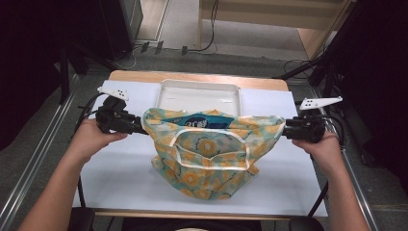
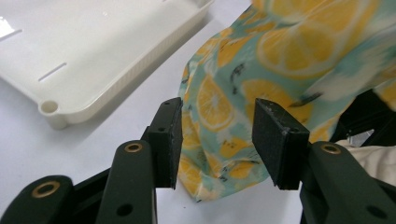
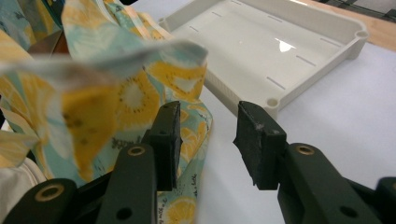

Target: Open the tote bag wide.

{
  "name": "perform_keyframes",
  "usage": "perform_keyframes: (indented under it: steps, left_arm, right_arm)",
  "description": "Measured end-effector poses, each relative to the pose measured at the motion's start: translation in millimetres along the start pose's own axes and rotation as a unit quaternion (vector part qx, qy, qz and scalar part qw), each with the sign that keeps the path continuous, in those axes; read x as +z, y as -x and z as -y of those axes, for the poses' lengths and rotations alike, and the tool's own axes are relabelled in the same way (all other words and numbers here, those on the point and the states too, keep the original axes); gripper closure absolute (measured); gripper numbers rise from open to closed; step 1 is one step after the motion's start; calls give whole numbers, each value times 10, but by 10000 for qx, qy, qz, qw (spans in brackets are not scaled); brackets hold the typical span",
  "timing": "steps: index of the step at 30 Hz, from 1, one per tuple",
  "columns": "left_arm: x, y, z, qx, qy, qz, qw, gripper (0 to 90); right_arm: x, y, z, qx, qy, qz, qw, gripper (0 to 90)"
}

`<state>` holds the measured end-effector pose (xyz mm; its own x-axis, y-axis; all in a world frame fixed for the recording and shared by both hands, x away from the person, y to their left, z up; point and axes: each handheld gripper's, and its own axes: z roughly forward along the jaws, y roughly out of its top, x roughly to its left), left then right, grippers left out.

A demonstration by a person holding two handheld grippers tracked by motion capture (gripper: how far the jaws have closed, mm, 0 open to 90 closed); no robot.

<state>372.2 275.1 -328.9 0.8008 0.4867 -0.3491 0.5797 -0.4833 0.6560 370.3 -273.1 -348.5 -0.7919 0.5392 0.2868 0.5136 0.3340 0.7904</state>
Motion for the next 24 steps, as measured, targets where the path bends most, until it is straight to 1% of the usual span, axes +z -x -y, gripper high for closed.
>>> perform_keyframes:
  steps: [2, 4, 5, 6, 7, 8, 10, 12, 13, 15, 16, 17, 18, 19, 20, 21, 23, 24]
  left_arm:
    - [-47, 21, -54, 21, -32, -19, 10000, 549]
    - [-93, 27, -102, -3, -33, -19, 10000, 555]
    - [-93, 27, -102, -3, -33, -19, 10000, 555]
    - [-133, 38, -143, 11, -11, 32, 10000, 555]
    - [-133, 38, -143, 11, -11, 32, 10000, 555]
    - [-161, 60, -180, 23, 0, 58, 10000, 555]
    - [-190, 89, -229, 89, -52, 7, 9999, 555]
    - [-208, 100, -253, 109, -51, -1, 9999, 553]
    - [-249, 118, -300, 128, -35, -21, 9999, 553]
    - [-288, 139, -345, 134, -24, -9, 9999, 550]
    - [-306, 157, -369, 151, -21, -20, 9999, 547]
    - [-306, 157, -369, 151, -21, -20, 9999, 544]
    - [-344, 191, -421, 213, -34, -16, 9998, 542]
    - [-367, 211, -456, 233, -40, -16, 9997, 540]
    - [-367, 211, -456, 233, -40, -16, 9997, 542]
    - [-386, 224, -485, 261, -65, 3, 9996, 542]
    - [-422, 258, -543, 325, -92, -35, 9994, 549]
    - [-462, 298, -600, 390, -100, -61, 9992, 548]
  right_arm:
    - [-20, -3, -48, -13, -1, 4, 10000, 640]
    - [-53, -4, -101, 12, 30, -12, 10000, 651]
    - [-53, -4, -101, 12, 30, -12, 10000, 651]
    - [-84, -16, -159, 28, 32, -27, 10000, 640]
    - [-84, -16, -159, 28, 32, -27, 10000, 640]
    - [-93, -41, -204, -28, -43, 2, 10000, 640]
    - [-104, -74, -245, -72, -51, -12, 10000, 640]
    - [-122, -87, -286, -97, -52, 53, 9999, 641]
    - [-151, -88, -316, -109, -24, 91, 9999, 643]
    - [-203, -85, -360, -92, 69, 112, 9999, 643]
    - [-236, -91, -387, -114, 97, 166, 9998, 643]
    - [-236, -91, -387, -114, 97, 166, 9998, 643]
    - [-306, -117, -455, -174, 166, 228, 9995, 644]
    - [-327, -126, -479, -192, 185, 259, 9993, 646]
    - [-327, -126, -479, -192, 185, 259, 9993, 646]
    - [-358, -140, -517, -179, 198, 296, 9992, 647]
    - [-381, -164, -573, -208, 181, 315, 9991, 647]
    - [-369, -208, -616, -237, 137, 276, 9992, 644]
